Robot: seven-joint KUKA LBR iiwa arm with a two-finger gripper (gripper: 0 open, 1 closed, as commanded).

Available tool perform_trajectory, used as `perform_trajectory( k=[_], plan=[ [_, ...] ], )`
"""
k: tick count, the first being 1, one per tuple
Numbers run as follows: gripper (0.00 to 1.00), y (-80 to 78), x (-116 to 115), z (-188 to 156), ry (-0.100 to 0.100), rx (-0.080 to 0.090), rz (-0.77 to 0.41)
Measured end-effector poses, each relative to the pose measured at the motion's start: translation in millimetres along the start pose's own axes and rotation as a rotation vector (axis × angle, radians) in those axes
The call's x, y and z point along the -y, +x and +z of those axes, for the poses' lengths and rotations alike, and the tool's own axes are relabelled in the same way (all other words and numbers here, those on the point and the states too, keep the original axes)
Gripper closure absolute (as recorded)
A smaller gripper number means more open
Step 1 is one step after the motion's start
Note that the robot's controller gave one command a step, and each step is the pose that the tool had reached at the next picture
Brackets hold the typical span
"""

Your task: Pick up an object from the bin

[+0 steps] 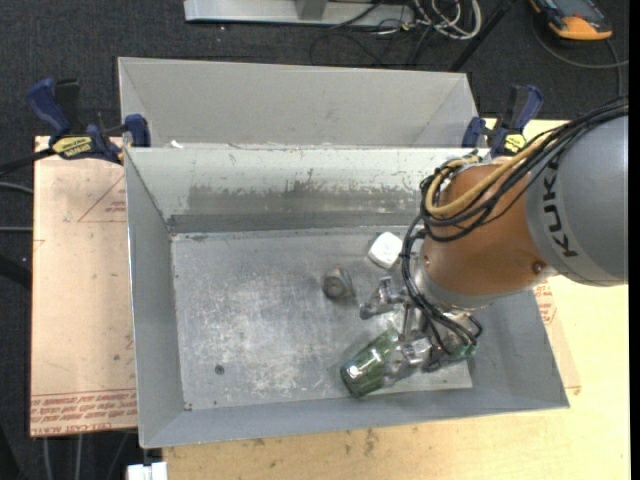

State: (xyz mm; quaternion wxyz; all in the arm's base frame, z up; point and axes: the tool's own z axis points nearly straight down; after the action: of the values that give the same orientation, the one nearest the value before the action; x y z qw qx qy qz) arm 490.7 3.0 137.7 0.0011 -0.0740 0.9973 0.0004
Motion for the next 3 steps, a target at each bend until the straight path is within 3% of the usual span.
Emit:
perform_trajectory(
  k=[1, 2, 3],
  plan=[
    [0.00, 8.1, 3.0, 21.8, -0.002, -0.004, -0.220],
    [0.00, 7.7, 13.7, 33.1, 0.000, 0.005, -0.176],
    [0.00, -1.1, 24.9, 59.6, 0.004, 0.036, -0.326]
  ],
)
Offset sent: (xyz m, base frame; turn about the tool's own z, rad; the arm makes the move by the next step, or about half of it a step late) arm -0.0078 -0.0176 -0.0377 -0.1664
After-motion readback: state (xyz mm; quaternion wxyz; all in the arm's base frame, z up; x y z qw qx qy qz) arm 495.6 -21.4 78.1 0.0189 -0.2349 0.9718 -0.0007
